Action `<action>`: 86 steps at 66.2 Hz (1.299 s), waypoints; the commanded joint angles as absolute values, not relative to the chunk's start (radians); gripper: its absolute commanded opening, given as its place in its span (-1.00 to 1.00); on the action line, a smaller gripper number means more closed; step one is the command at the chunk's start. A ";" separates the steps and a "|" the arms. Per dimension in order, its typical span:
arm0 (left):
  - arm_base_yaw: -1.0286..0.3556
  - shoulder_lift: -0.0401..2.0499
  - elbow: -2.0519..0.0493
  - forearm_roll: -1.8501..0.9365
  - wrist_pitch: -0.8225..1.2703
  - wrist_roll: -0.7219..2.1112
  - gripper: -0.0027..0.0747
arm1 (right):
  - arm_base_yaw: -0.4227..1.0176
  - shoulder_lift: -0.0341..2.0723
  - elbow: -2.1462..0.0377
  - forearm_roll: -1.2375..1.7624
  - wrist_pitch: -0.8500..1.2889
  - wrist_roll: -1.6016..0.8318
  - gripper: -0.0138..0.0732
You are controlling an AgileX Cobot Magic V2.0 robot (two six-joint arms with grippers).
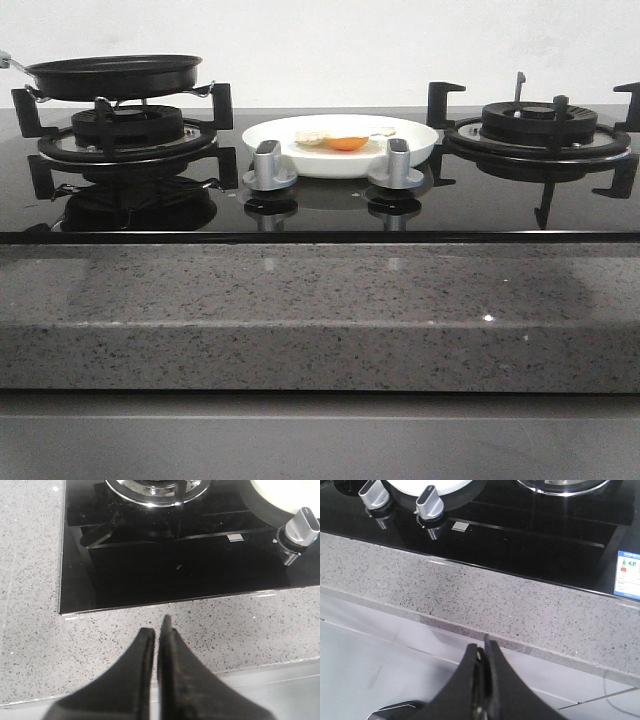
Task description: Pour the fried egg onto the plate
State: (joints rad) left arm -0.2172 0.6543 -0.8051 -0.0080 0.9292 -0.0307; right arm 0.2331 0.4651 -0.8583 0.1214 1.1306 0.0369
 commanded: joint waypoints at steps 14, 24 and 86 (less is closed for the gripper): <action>-0.224 0.639 -0.825 0.000 0.856 -0.042 -0.98 | 0.233 0.473 -0.882 0.114 1.074 0.027 -0.94; -0.174 0.527 -0.684 0.034 0.663 -0.042 -0.98 | 0.233 0.473 -0.882 0.114 1.074 0.027 -0.94; -0.029 -0.018 0.010 -0.053 -0.048 -0.042 -0.98 | 0.233 0.473 -0.882 0.114 1.074 0.027 -0.94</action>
